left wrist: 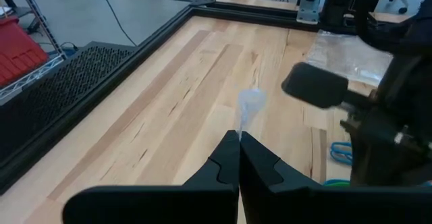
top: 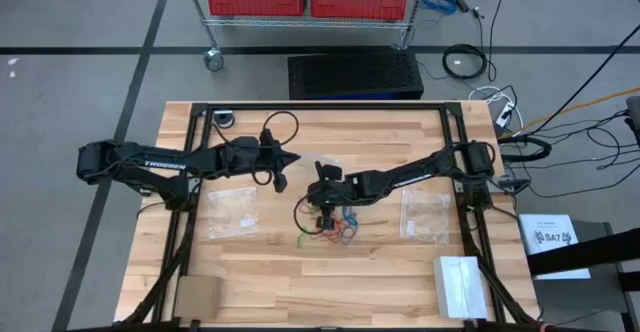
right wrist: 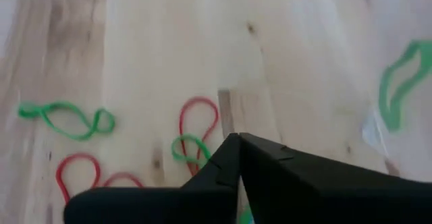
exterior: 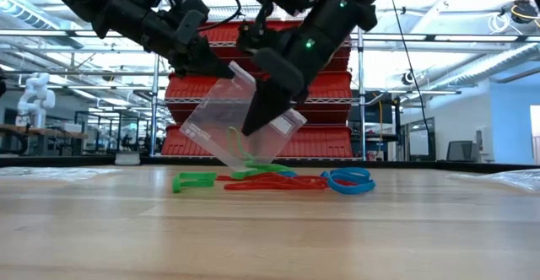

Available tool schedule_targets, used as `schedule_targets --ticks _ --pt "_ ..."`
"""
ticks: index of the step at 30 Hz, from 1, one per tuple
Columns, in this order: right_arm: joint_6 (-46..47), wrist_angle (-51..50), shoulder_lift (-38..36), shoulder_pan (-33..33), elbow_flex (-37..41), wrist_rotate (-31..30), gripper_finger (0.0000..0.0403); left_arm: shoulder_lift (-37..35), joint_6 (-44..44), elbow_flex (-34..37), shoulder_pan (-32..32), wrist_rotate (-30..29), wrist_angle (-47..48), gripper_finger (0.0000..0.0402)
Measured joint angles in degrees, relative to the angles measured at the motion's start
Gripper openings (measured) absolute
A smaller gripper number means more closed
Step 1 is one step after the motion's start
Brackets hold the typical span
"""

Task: Sort rubber bands
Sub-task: Put the green rubber band into the top transparent zip bag, then put the top green rubber band into the top transparent zip bag

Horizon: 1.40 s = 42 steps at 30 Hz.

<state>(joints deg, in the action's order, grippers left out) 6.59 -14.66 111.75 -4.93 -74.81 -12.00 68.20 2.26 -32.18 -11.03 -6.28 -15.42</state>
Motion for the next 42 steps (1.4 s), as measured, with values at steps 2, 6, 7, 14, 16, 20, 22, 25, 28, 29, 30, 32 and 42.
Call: schedule_targets --ticks 2,6,7,14,16,20,22,25,28,29,30,32,42 --pt "0.53 -1.41 -0.02 0.01 0.01 0.04 0.0016 0.00 0.00 0.00 0.02 0.00 -0.05 0.0000" --pt "0.13 -0.89 1.68 0.22 0.02 1.96 0.0066 0.00 0.02 0.00 0.02 0.13 0.06 0.0000" --pt "-0.31 -0.87 2.33 0.24 0.07 2.16 0.0081 0.00 0.02 0.00 0.02 0.15 0.06 0.0000" --pt "-2.84 1.09 4.47 1.18 0.09 1.48 0.0192 0.00 0.00 0.00 0.01 0.22 0.09 0.0000" --pt "-3.08 2.50 4.83 1.77 0.07 1.52 0.0209 0.00 -0.02 0.00 0.00 0.24 0.10 0.0000" --pt "-3.07 2.86 5.08 3.14 0.02 2.55 0.0208 0.00 -0.02 0.00 0.00 0.28 0.13 0.0000" --pt "-2.92 2.45 5.26 3.64 0.07 4.91 0.0186 0.00 -0.04 0.00 0.02 0.34 0.18 0.0000" --pt "-2.95 2.69 5.46 3.87 0.07 6.44 0.0131 0.00 -0.06 0.00 0.01 0.45 0.19 0.0000" --pt "-3.51 2.19 5.66 3.84 0.07 7.33 0.0059 0.00 -0.07 0.00 0.00 0.46 0.29 0.0000" --pt "-3.92 2.43 5.65 3.79 0.07 7.48 0.0034 0.00 -0.07 0.00 0.00 0.46 0.35 0.0000" --pt "-4.40 2.69 5.63 3.69 0.07 7.26 0.0018 0.00 -0.07 0.00 0.02 0.46 0.35 0.0000" --pt "-4.72 2.71 5.41 3.61 0.07 6.12 0.0009 0.00 -0.09 0.00 0.00 0.46 0.35 0.0000" --pt "-5.90 2.95 -0.45 2.03 0.07 5.46 0.0001 0.00 -0.13 0.00 0.00 0.46 0.53 0.0000"
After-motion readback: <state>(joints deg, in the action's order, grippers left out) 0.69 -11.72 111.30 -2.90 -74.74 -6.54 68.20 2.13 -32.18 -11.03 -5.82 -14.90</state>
